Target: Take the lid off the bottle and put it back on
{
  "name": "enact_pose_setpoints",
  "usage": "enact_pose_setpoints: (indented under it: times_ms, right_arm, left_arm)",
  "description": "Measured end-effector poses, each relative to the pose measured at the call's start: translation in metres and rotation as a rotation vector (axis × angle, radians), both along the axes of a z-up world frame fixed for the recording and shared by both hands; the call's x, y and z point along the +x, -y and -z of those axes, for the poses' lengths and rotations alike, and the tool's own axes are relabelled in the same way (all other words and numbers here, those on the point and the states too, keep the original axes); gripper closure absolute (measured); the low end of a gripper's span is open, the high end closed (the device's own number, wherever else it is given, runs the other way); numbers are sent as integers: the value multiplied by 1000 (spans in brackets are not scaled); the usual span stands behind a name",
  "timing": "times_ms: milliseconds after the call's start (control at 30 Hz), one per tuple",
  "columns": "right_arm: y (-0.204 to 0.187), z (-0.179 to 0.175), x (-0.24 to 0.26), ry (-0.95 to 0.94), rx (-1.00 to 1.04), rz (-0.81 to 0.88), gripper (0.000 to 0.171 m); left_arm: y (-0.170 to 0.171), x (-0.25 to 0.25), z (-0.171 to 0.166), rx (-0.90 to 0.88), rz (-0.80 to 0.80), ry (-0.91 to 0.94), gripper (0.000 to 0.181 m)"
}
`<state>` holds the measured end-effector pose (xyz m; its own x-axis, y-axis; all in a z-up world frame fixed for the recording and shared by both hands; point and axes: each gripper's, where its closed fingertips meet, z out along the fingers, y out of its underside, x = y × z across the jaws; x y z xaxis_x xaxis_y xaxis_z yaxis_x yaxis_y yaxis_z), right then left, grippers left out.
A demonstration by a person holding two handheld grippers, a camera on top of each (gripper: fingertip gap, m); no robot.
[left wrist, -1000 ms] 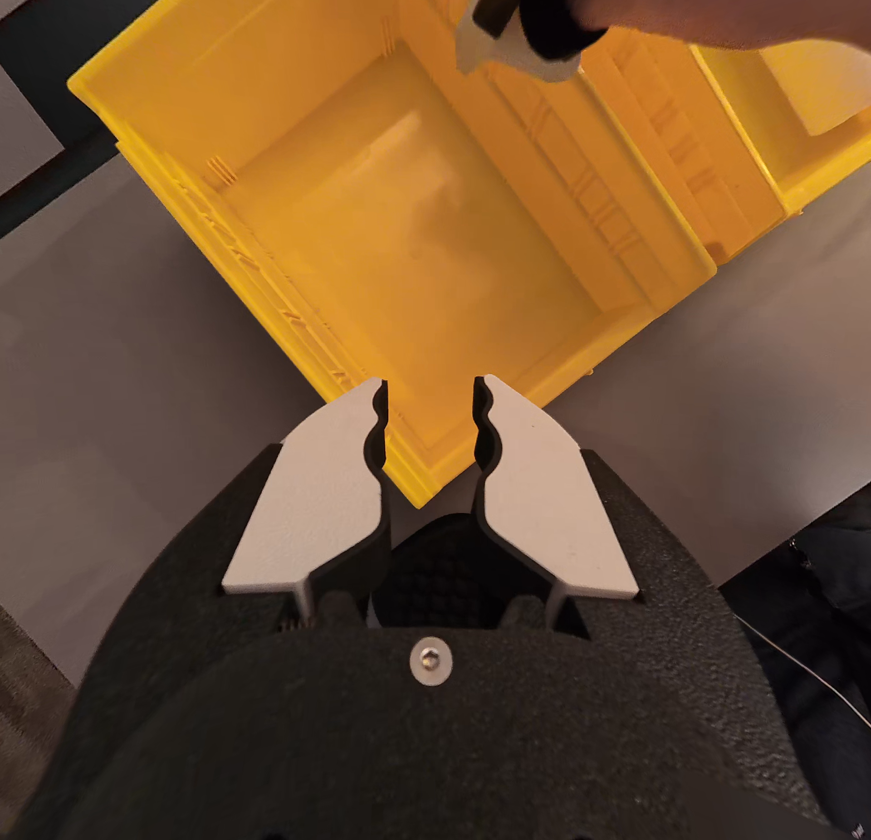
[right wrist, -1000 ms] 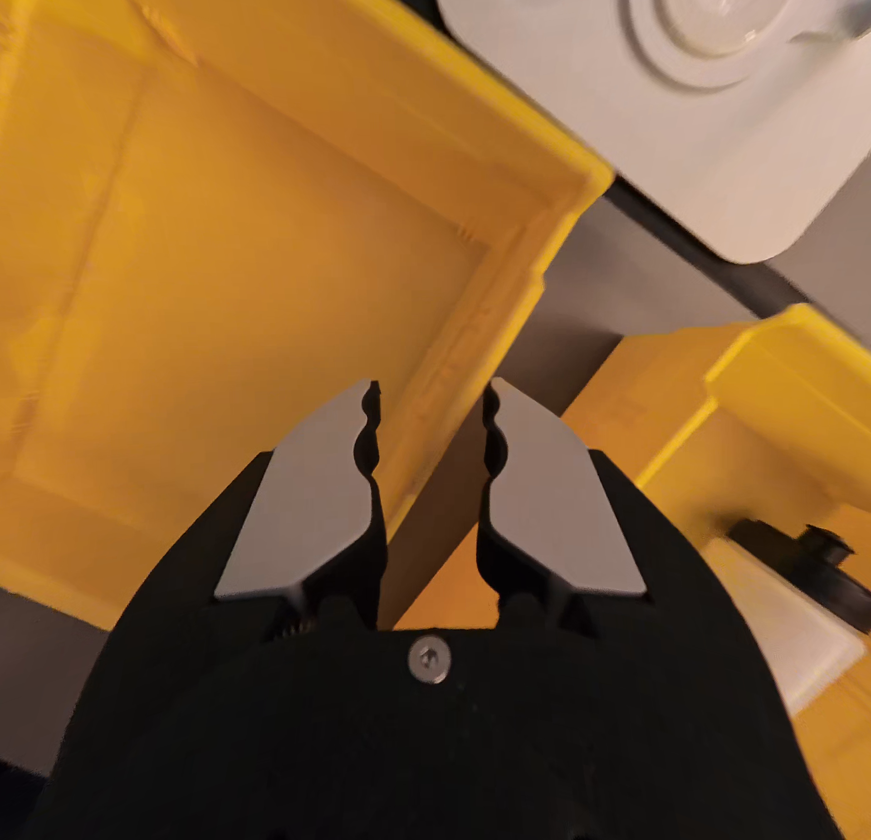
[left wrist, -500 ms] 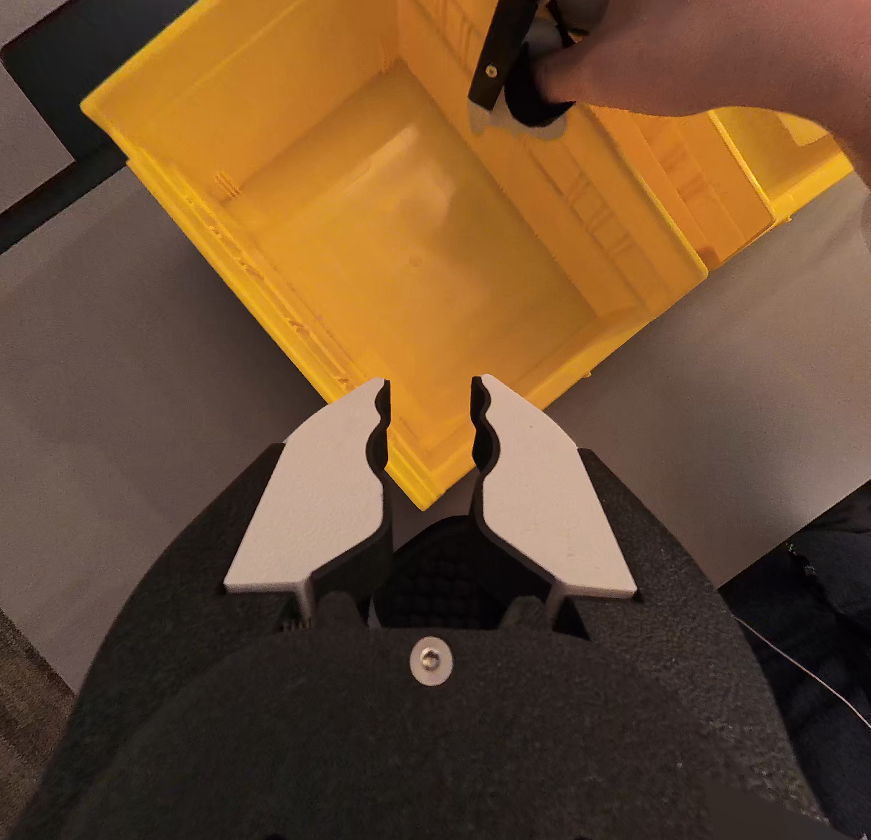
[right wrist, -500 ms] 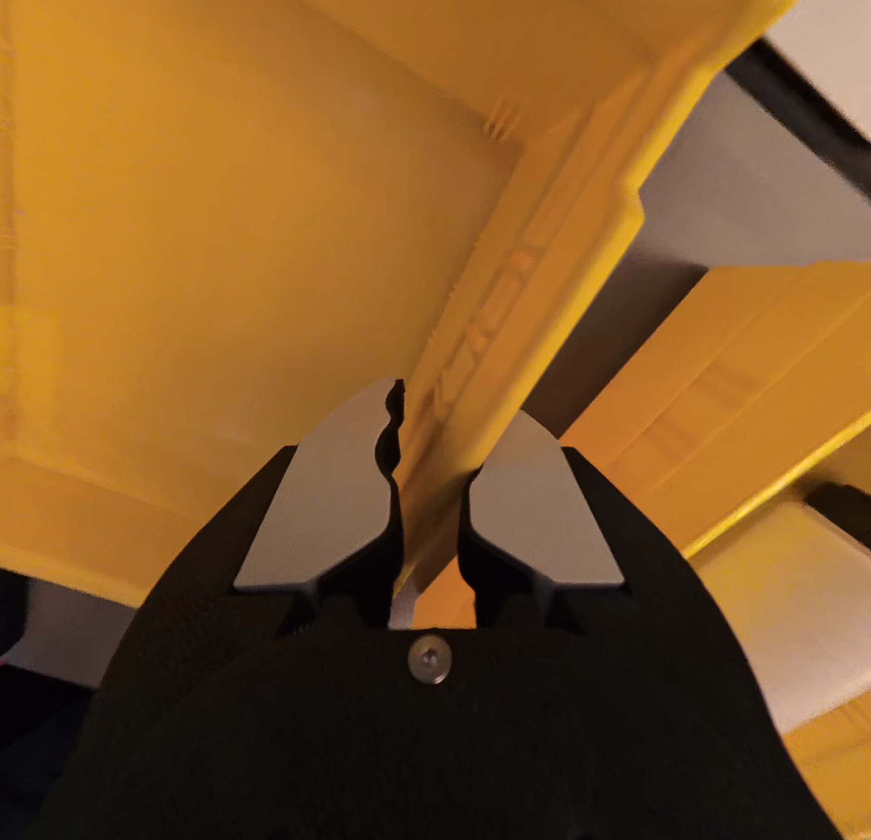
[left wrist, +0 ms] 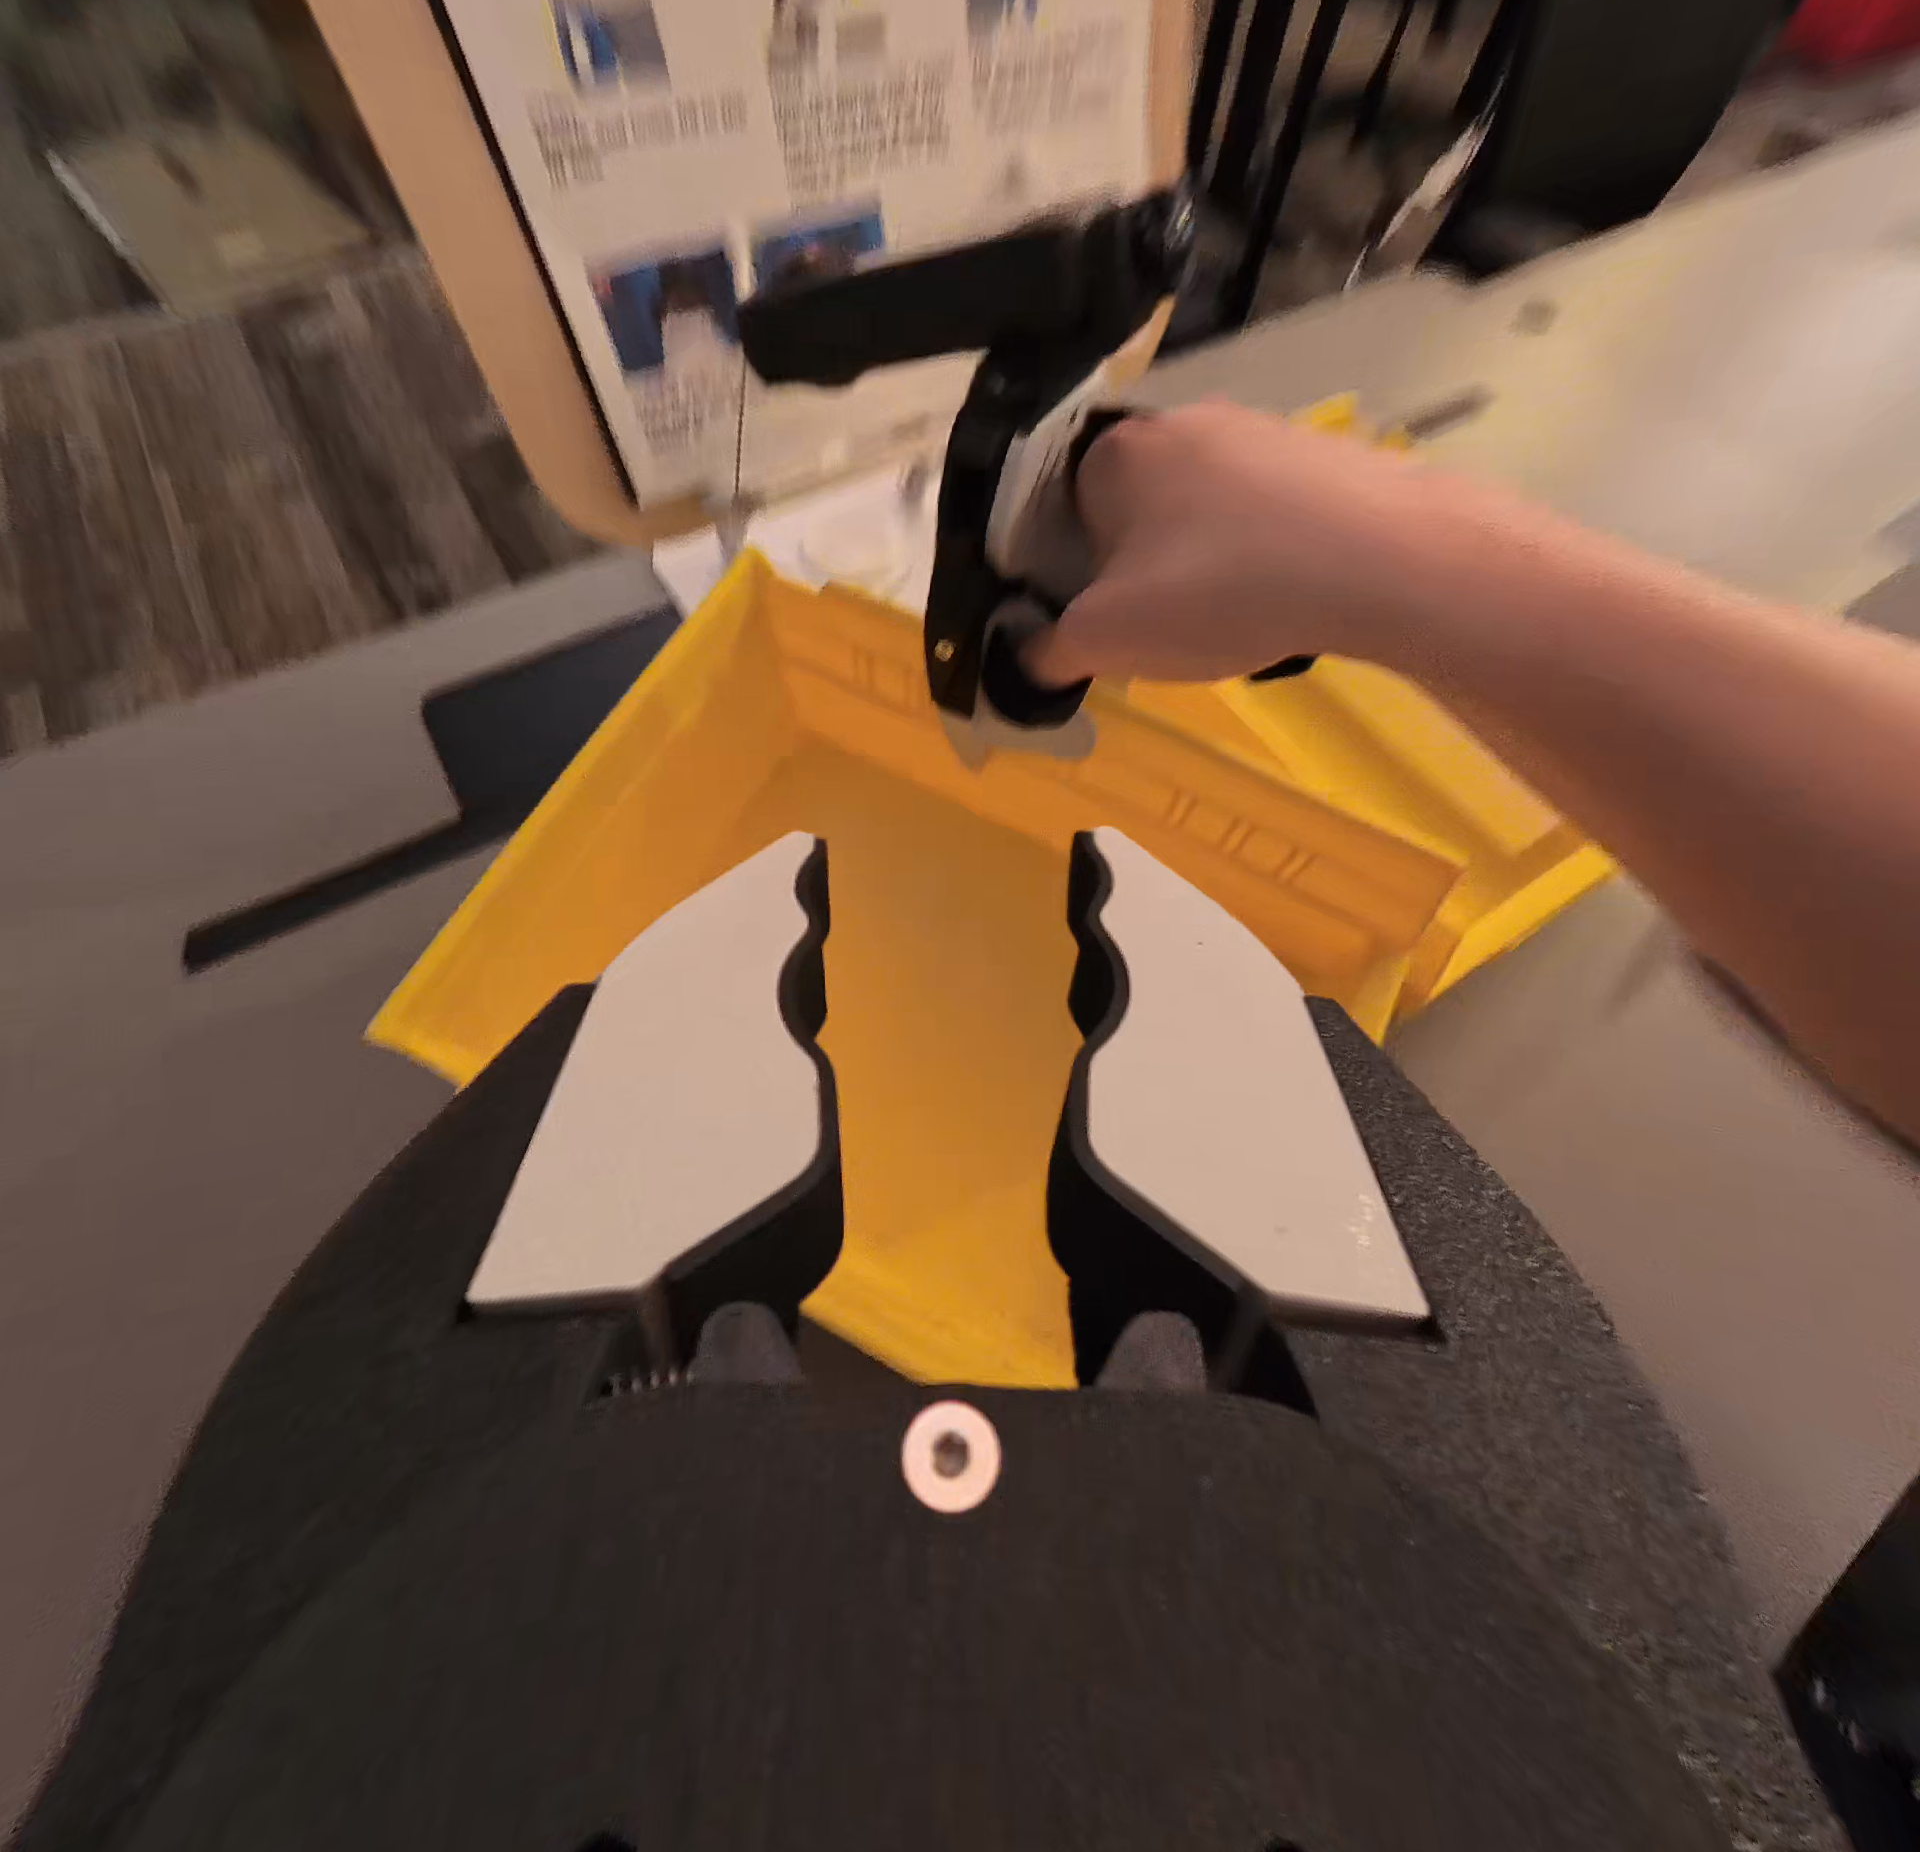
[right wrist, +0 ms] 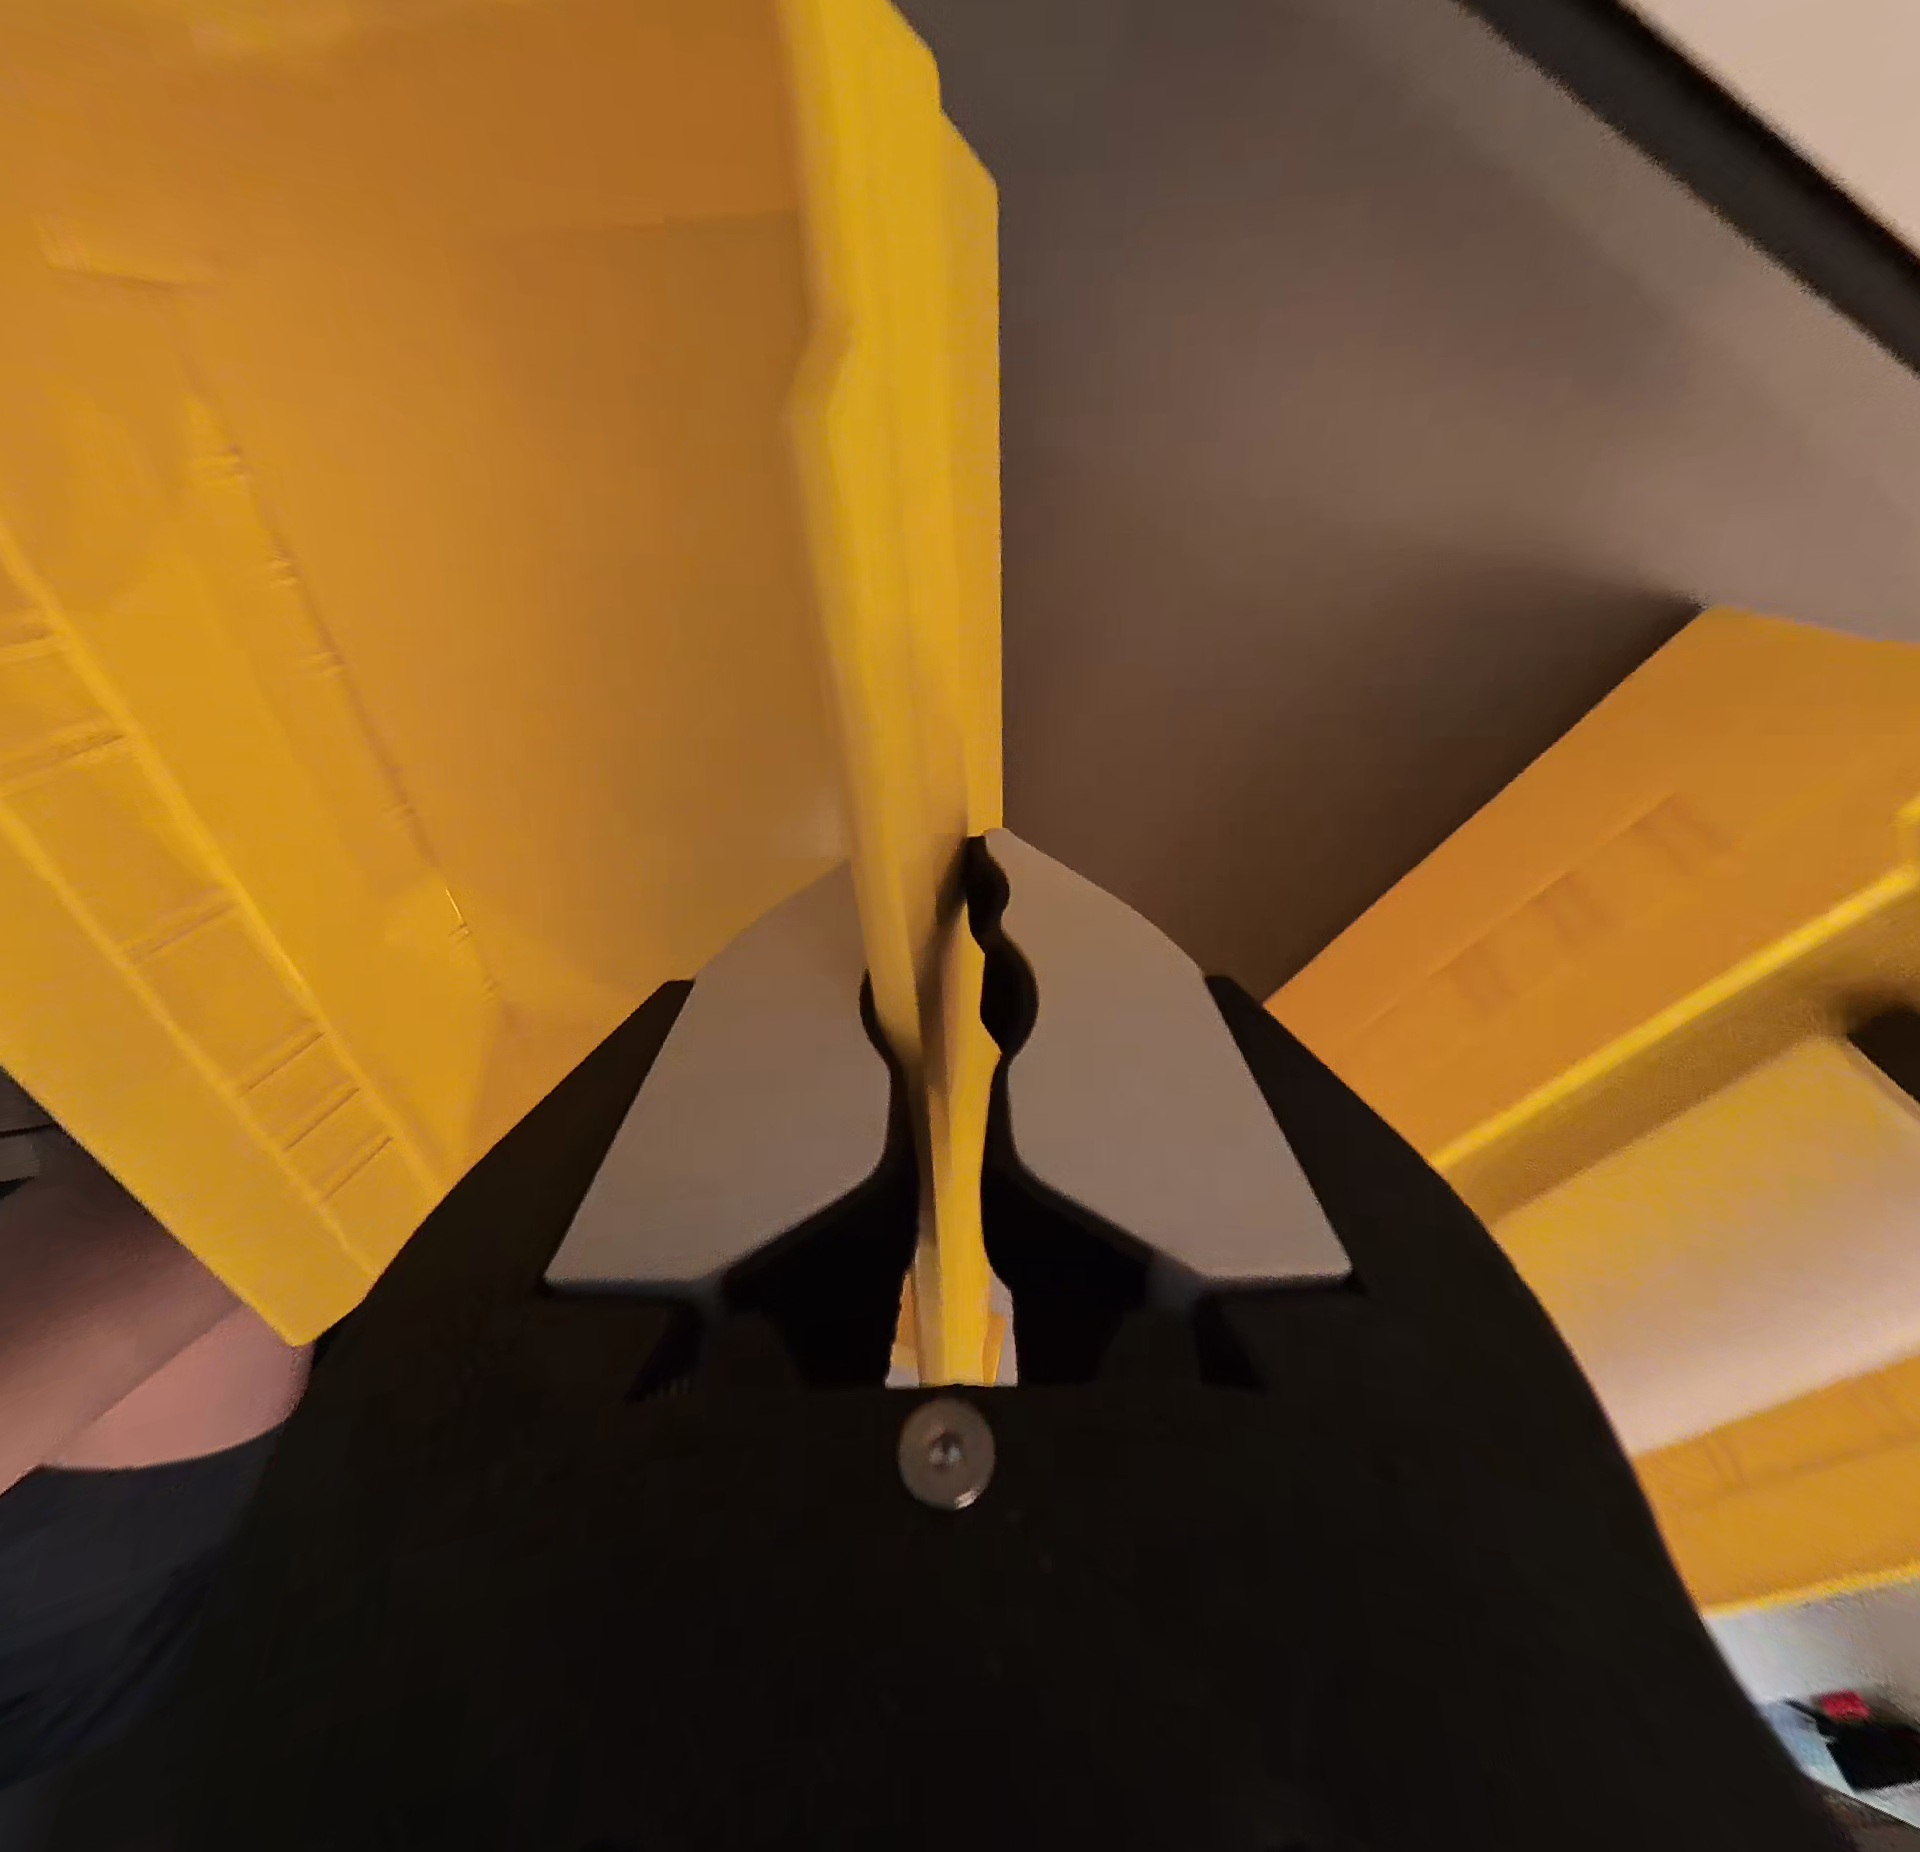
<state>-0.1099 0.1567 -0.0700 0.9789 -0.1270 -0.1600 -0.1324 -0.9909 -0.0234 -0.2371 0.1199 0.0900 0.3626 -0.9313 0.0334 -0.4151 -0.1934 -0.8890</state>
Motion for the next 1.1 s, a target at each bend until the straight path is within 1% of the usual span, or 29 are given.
enact_pose_setpoints:
  times_ms: [67, 167, 233, 300, 367, 433, 500, 567, 600, 667, 733, 800, 867, 933, 1000, 1100]
  right_arm:
    - [2, -24, 7, -13, 19, 4, 163]
    - [16, -69, 34, -48, 65, 40, 162]
    - [34, -104, 65, -72, 110, 89, 162]
    - [61, -137, 105, -82, 161, 159, 163]
    - [98, -165, 152, -76, 206, 251, 163]
    - [143, -184, 202, -46, 247, 350, 163]
    - [195, -190, 250, -17, 270, 459, 163]
    - [252, -186, 292, 9, 269, 567, 163]
    - [280, -180, 310, 17, 259, 614, 163]
    - [334, -161, 338, 16, 222, 689, 162]
    - [381, -137, 358, -10, 161, 750, 162]
    - [419, -112, 373, -39, 100, 788, 162]
    - [446, -89, 383, -70, 62, 795, 161]
    - [462, -72, 393, -81, 50, 785, 160]
    - [471, -58, 405, -63, 42, 779, 160]
    - [473, -39, 417, -40, 27, 753, 159]
  left_arm:
    - [11, -2, -30, 25, 27, 167, 132]
    - [27, -16, -76, 81, 52, 424, 134]
    - [35, -26, -92, 113, 53, 516, 135]
    - [41, -27, -90, 94, 77, 492, 133]
    - [50, -16, -75, 12, 154, 431, 125]
    - [70, 7, -56, -144, 310, 381, 124]
    - [87, 35, -30, -297, 432, 307, 125]
    - [93, 65, 6, -368, 457, 196, 124]
    - [92, 80, 27, -376, 440, 132, 121]
    - [88, 104, 65, -380, 385, 37, 105]
    - [83, 122, 92, -393, 344, 11, 102]
    - [80, 134, 115, -424, 326, -14, 99]
    - [79, 140, 137, -496, 323, -67, 98]
    - [76, 148, 150, -562, 314, -88, 104]
    - [70, 158, 160, -586, 284, -142, 104]
    - [72, 178, 164, -613, 262, -197, 104]
